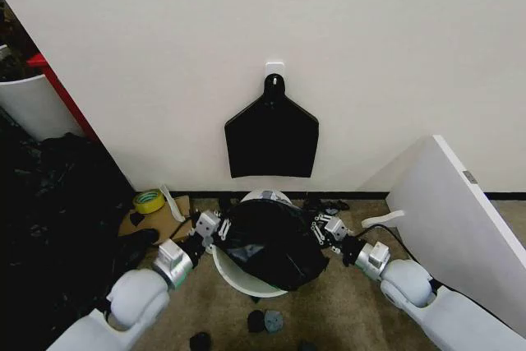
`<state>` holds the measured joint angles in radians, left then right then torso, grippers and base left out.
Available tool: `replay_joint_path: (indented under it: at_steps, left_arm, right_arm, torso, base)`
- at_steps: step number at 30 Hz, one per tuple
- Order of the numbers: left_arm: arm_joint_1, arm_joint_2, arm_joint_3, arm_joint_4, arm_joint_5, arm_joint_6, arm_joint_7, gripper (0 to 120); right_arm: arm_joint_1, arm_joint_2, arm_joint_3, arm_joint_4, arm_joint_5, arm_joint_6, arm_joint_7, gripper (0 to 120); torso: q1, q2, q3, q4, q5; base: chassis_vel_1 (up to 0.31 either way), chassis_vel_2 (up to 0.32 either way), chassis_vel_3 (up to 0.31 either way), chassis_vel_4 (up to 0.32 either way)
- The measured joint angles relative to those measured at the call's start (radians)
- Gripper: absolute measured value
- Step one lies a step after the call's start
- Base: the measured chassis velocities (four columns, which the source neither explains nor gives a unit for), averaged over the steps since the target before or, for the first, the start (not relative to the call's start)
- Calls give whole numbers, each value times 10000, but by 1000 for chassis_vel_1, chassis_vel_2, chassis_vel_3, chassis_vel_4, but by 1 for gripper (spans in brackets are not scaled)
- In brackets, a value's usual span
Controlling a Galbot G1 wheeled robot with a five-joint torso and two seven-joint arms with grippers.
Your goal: Place the garbage bag over the trash bin.
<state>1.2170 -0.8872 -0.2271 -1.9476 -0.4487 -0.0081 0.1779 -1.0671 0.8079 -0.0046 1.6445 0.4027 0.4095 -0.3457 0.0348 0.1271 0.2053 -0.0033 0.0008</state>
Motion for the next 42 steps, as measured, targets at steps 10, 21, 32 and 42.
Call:
replay_joint_path:
  at_steps: [10, 21, 32, 42]
  left_arm:
    - [-567, -230, -521, 798, -1249, 24, 1758, 1]
    - [-513, -366, -565, 968, -1304, 182, 1981, 1]
    - [-498, -435, -552, 880, -1357, 428, 1114, 1]
    - [-327, -501, -612, 664, -1244, 962, 3, 1]
  right_arm:
    - [187, 498, -80, -611, -491, 1028, 719, 21]
    - [169, 597, -116, -599, -1341, 852, 3358, 65]
    - [-406, 342, 207, 416, -1301, 951, 3496, 98]
    - [-1475, -122, -13, 3683, 1040, -2173, 6965, 100]
  torso:
    - [0, 0, -1, 2, -3]
    - [0, 0, -1, 0, 1]
    - [-1, 0, -1, 0, 0]
    - [-1, 2, -1, 0, -2]
  base:
    - [0, 0, 0, 0]
    - [0, 0, 0, 0]
    - [0, 0, 0, 0]
    - [0, 0, 0, 0]
